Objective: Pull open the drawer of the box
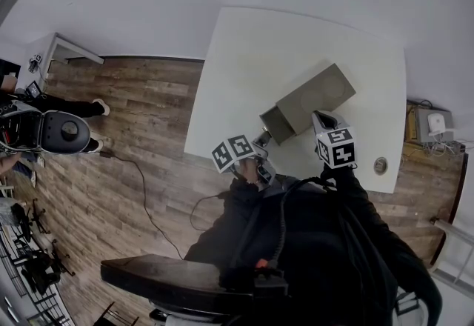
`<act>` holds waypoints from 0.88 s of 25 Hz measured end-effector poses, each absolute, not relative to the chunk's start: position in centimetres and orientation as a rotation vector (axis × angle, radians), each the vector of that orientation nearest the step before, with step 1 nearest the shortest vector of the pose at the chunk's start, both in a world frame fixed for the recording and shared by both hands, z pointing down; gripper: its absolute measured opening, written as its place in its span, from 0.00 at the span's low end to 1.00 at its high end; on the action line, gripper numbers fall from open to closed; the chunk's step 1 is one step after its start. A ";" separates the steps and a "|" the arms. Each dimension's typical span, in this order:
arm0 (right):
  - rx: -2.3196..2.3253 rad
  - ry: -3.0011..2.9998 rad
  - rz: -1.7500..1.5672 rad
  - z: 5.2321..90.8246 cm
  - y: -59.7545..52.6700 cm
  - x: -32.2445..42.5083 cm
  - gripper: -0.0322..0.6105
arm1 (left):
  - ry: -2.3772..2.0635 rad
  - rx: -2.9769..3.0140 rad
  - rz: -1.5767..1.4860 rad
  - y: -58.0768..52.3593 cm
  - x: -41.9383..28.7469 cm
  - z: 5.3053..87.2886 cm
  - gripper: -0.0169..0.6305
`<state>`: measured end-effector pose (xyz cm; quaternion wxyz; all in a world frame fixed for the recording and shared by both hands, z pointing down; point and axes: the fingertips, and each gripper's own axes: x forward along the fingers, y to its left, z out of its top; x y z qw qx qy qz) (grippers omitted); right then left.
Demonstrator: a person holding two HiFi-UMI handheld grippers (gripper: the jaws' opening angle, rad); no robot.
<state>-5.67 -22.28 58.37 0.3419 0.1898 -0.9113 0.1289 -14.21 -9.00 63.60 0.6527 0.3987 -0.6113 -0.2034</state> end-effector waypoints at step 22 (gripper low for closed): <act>0.501 -2.375 0.340 58.3 -22.4 -5.5 0.04 | -1.379 0.888 -0.471 -8.0 -14.5 63.6 0.06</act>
